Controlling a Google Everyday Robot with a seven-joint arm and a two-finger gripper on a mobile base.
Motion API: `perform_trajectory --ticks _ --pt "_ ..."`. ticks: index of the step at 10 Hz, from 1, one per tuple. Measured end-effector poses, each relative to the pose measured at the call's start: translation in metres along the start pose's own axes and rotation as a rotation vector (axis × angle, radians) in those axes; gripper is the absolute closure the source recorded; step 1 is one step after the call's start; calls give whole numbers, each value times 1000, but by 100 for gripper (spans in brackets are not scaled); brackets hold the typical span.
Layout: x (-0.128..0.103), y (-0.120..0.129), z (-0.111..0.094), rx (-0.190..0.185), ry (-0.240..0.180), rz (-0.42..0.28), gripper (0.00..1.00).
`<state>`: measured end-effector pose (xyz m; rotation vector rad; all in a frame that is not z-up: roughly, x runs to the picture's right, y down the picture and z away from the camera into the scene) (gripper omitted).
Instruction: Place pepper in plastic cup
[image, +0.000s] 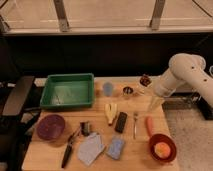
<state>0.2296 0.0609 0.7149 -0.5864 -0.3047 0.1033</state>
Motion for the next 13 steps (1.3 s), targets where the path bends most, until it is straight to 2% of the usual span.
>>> perform_trajectory --ticks 1,2,3,5,6,9,11,13 --pt "1 0 -1 11 -5 14 36" --pt "1 1 -7 56 -2 67 36" --pt "4 1 -10 115 8 150 36" --pt "10 -1 -2 157 18 313 36" --pt "12 -2 3 169 35 340 36" --pt "20 -7 32 187 156 378 36" --pt "34 -7 53 189 247 407 36" --pt "52 -4 70 177 297 442 36"
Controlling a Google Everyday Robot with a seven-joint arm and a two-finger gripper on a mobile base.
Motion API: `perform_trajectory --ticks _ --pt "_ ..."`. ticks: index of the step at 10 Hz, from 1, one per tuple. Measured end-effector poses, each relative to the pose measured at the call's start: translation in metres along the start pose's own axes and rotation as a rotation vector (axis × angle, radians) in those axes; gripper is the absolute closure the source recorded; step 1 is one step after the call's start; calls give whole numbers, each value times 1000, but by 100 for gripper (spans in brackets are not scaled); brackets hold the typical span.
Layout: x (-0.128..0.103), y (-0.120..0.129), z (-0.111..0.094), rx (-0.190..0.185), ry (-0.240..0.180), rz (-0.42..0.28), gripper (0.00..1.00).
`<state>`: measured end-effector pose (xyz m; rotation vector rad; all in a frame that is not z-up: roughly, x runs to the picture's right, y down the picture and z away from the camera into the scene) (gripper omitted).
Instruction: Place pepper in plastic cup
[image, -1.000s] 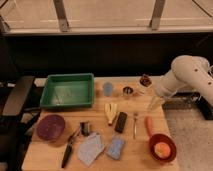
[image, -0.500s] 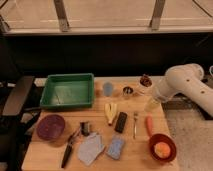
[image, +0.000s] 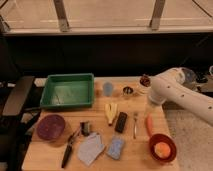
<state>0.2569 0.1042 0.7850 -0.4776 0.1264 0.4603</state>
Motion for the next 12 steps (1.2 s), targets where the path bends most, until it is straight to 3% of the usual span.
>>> perform_trajectory --ticks 2,4,9,10,12 --pt "18 7 24 -33 37 45 36" --pt "30 13 34 -59 40 62 36" --pt "27 14 34 -61 37 60 36" --pt "27 15 37 -60 52 61 36" --pt "22 29 57 -101 91 76 36"
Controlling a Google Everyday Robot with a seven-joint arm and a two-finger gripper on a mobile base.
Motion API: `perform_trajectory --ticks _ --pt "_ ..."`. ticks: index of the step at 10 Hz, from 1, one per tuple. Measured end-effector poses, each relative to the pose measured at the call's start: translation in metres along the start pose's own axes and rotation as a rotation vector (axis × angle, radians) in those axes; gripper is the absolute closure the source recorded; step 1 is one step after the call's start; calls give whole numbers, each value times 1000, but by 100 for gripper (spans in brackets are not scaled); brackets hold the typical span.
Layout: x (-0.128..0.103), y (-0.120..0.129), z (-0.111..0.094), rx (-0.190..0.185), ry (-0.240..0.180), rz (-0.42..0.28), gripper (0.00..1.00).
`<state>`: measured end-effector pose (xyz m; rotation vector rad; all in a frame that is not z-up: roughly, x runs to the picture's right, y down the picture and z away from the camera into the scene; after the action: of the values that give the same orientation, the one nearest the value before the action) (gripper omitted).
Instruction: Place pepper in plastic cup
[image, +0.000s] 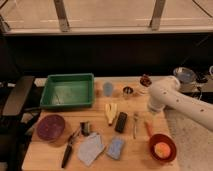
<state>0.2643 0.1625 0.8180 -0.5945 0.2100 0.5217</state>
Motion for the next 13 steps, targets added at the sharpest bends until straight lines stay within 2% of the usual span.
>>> perform_trajectory --ticks 4,7,8,10,13 --pt "3 14 30 -91 46 43 36" --pt "8 18 45 -152 59 81 38" --pt "10 19 49 -163 60 88 43" --pt "14 20 49 -169 57 96 67" --pt "11 17 42 -163 35 92 95"
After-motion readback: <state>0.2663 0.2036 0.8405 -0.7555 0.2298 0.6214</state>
